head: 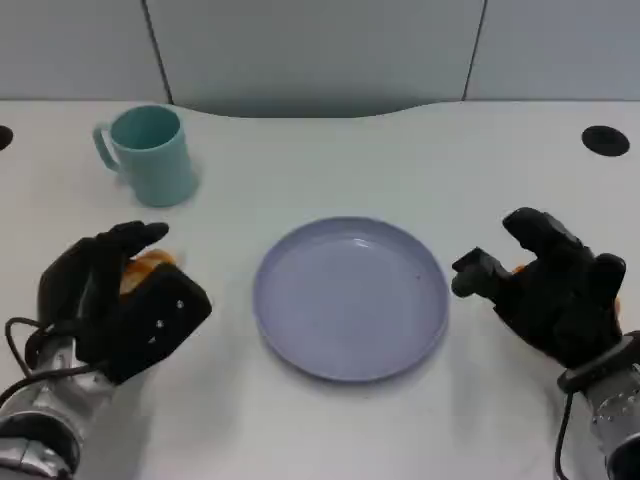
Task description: Grasp the bread from the table and place it into the plate.
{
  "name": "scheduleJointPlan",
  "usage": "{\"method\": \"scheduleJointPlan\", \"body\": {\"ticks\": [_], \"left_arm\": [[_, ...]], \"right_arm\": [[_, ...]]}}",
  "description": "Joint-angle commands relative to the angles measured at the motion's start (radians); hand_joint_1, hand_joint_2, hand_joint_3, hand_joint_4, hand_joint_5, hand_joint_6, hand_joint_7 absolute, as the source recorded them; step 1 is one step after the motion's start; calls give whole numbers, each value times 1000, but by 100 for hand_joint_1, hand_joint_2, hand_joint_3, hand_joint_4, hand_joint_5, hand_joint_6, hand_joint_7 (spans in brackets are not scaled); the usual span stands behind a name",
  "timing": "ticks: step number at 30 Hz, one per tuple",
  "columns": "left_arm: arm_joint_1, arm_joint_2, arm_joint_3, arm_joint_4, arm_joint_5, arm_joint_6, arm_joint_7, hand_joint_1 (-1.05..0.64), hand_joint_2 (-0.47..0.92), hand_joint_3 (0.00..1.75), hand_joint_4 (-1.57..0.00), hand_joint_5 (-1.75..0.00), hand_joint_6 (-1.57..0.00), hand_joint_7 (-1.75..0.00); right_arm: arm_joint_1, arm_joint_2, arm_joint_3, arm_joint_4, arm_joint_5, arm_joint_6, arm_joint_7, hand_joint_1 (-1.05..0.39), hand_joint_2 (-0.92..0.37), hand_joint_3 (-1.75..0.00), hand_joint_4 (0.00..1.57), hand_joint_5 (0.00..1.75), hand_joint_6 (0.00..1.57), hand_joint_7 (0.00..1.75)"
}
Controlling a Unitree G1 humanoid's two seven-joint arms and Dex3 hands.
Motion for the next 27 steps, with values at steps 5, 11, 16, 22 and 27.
{"method": "scheduleJointPlan", "body": {"ticks": [5, 11, 16, 22, 27], "left_arm": [[-67, -14, 30, -22, -34, -159, 44, -10, 75, 0, -123, -26, -95, -7], [-88, -45, 27, -36, -38, -225, 34, -10, 76, 0, -123, -28, -95, -6], [-125, -130, 22, -56, -58, -350, -16, -9, 76, 0, -122, -26, -96, -5], [-151, -176, -5, -54, -40, -372, -30, -13, 76, 0, -123, -23, -98, -4], [-158, -219, -37, -50, -26, -380, -51, -11, 75, 0, -128, -21, -100, -4]], "right_arm": [[-18, -23, 2, 8, -3, -11, -23, -48, -92, -1, 85, 91, 111, 1], [-25, -22, 0, 15, -3, -21, -21, -48, -92, -1, 85, 90, 111, 0], [-40, -26, 2, 37, -13, -49, -31, -49, -92, -1, 84, 90, 112, 1], [-52, -25, -5, 55, -10, -48, -17, -46, -92, -1, 84, 90, 110, 0], [-49, -19, -1, 44, -13, -64, -17, -48, -92, 0, 83, 88, 110, 0]]}}
